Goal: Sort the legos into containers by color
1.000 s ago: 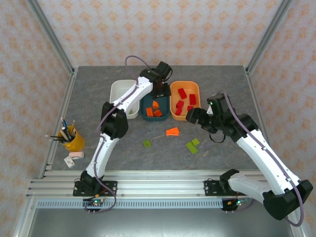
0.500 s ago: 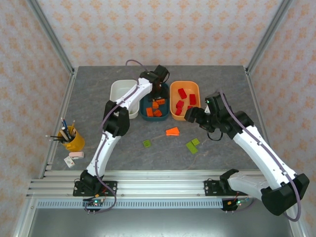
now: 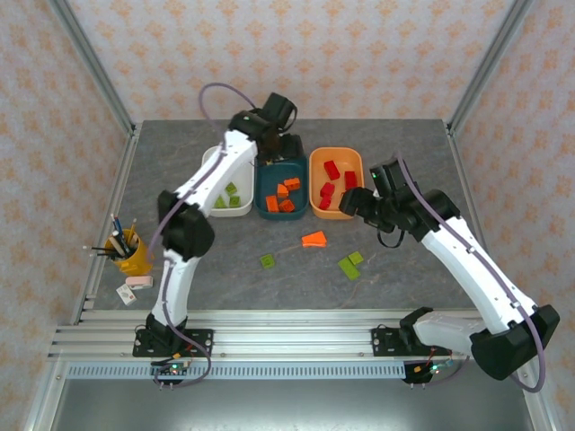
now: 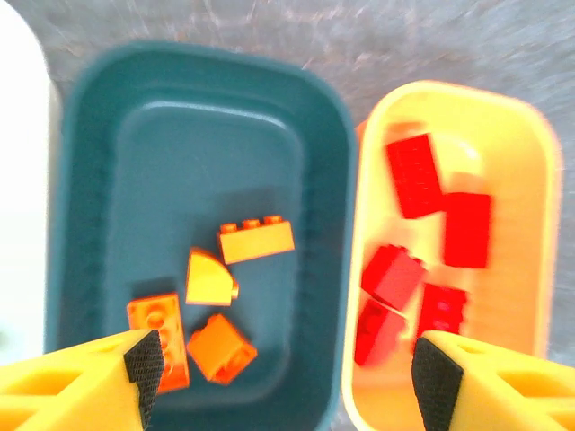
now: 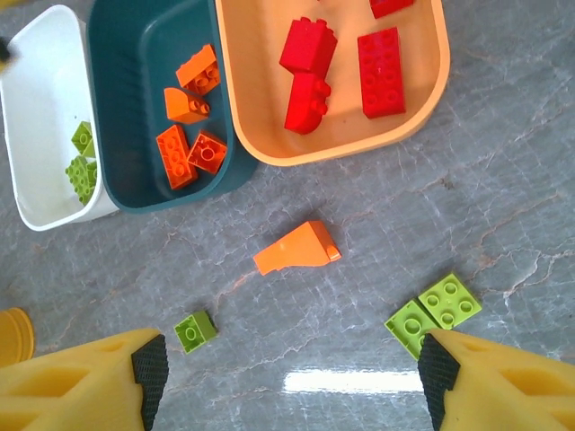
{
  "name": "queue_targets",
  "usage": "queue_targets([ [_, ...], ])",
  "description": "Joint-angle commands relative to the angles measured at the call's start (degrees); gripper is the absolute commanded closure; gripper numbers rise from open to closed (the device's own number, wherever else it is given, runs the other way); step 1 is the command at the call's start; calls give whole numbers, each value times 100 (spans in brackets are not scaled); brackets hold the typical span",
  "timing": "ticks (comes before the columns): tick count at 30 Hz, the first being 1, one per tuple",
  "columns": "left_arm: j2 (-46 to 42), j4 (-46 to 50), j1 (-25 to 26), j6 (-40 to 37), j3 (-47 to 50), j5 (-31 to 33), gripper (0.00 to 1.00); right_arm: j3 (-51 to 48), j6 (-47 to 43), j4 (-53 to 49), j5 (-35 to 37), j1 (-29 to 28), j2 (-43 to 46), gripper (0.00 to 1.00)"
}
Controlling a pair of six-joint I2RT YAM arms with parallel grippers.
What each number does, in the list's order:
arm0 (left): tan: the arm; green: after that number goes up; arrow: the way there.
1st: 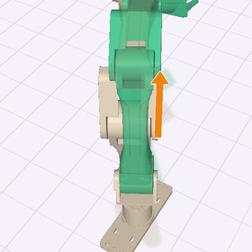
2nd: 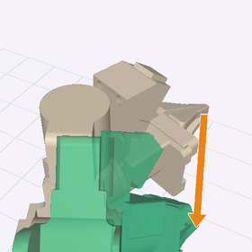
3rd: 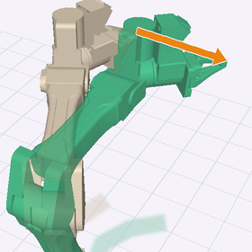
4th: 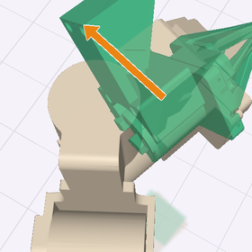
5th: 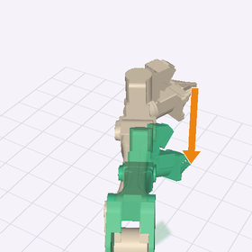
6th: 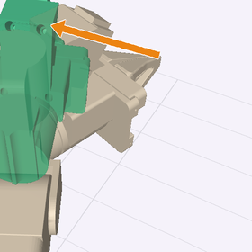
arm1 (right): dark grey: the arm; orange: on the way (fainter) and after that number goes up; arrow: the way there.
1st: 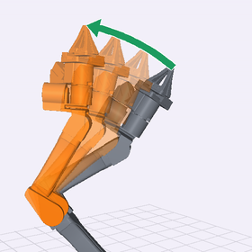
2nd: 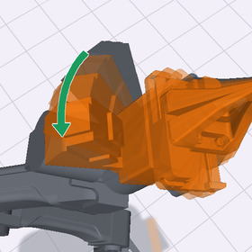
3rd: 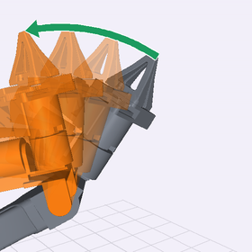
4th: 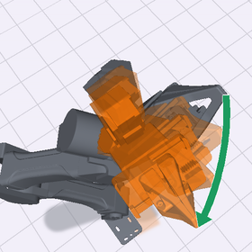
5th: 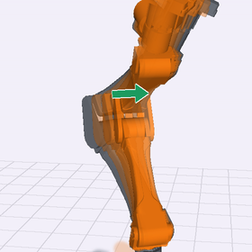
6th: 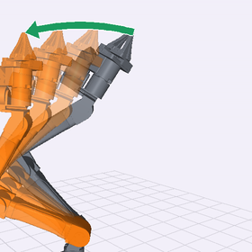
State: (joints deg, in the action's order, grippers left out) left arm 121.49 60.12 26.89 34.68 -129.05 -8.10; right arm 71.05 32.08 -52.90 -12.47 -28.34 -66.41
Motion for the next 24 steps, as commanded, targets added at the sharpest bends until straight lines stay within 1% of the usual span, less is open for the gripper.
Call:
queue_targets([
  [1, -1002, -45, 8, 126, 838, 285, 24, 318, -229, -341, 430, -193, -114, 25],
  [6, -2595, -275, 26, 333, 2686, 309, 24, 545, -274, -387, 705, -734, -436, 25],
  [9, -3440, -395, 62, 558, 3869, 183, 25, 530, -247, -281, 771, -1079, -577, 25],
  [13, -4227, -438, 283, 890, 5225, 44, 25, 326, -275, -34, 719, -1587, -803, 25],
  [16, -4453, -697, 712, 1411, 6109, -104, 22, -113, -394, 424, 238, -1904, -902, 24],
  [19, -4371, -1154, 1165, 1918, 6679, -158, 18, -812, -599, 1177, -382, -2116, -711, 21],
  [21, -4181, -1520, 1286, 2210, 6988, -242, 17, -1207, -614, 1428, -583, -2170, -603, 18],
  [24, -3811, -1966, 1336, 2412, 7129, -296, 16, -1596, -524, 1704, -676, -2232, -380, 12],
])
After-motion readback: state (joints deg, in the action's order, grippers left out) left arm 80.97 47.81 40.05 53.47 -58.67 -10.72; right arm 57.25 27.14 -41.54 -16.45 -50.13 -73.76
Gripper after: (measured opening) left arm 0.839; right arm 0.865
